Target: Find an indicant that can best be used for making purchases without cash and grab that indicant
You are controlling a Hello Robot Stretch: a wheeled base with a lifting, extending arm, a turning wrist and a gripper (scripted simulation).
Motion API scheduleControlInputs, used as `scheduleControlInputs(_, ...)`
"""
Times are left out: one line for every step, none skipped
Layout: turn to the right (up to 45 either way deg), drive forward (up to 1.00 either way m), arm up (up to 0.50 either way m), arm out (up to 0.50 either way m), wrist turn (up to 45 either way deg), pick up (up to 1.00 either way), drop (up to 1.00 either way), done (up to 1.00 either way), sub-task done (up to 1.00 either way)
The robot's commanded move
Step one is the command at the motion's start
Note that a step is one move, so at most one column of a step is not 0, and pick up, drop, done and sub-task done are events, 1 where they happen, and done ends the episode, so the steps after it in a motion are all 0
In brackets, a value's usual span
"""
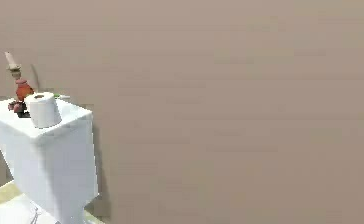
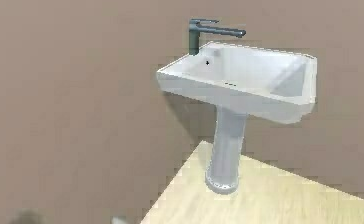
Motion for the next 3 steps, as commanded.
scheduleControlInputs(-45.0,0.0,0.0,0.0,0.0,0.0,0.0,0.0,0.0)
scheduleControlInputs(-45.0,0.0,0.0,0.0,0.0,0.0,0.0,0.0,0.0)
scheduleControlInputs(-45.0,0.0,0.0,0.0,0.0,0.0,0.0,0.0,0.0)
